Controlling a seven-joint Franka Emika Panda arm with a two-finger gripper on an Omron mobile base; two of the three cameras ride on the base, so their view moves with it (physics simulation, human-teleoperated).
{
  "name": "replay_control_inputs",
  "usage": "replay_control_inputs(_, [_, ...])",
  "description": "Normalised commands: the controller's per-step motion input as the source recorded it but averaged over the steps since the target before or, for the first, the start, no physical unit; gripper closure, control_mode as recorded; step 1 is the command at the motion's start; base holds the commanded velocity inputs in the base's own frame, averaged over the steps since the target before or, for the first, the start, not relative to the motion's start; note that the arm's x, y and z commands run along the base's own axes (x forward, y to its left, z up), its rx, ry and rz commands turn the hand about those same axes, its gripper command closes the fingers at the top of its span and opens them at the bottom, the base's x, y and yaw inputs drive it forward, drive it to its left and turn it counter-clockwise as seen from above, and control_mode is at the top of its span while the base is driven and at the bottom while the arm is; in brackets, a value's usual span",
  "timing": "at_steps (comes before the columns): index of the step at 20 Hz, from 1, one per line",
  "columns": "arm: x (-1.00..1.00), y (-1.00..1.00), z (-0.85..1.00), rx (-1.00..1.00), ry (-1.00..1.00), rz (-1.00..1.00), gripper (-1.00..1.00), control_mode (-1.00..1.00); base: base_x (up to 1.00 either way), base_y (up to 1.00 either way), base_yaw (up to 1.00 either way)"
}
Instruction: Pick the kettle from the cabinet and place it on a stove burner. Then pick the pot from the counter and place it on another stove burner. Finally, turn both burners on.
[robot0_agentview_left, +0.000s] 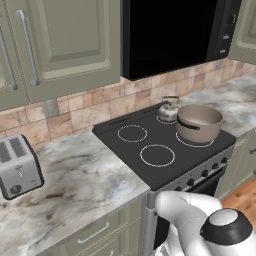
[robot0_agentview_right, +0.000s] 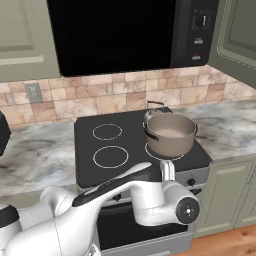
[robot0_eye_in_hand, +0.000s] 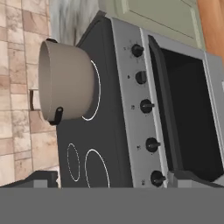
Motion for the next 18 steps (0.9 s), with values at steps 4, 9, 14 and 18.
replay_control_inputs(4, [-0.08,0.0,-0.08,0.2,0.15,0.02,-1.0,-1.0,0.0,0.0,0.0])
replay_control_inputs(9, [0.0,0.1,-0.18,0.23,0.11,0.0,-1.0,-1.0,0.0,0.0,0.0])
replay_control_inputs(14, [-0.01,0.21,-0.12,0.23,0.11,0.0,-1.0,-1.0,0.0,0.0,0.0])
replay_control_inputs(18, [-0.32,0.16,-0.1,0.17,0.06,0.0,-1.0,-1.0,0.0,0.0,0.0])
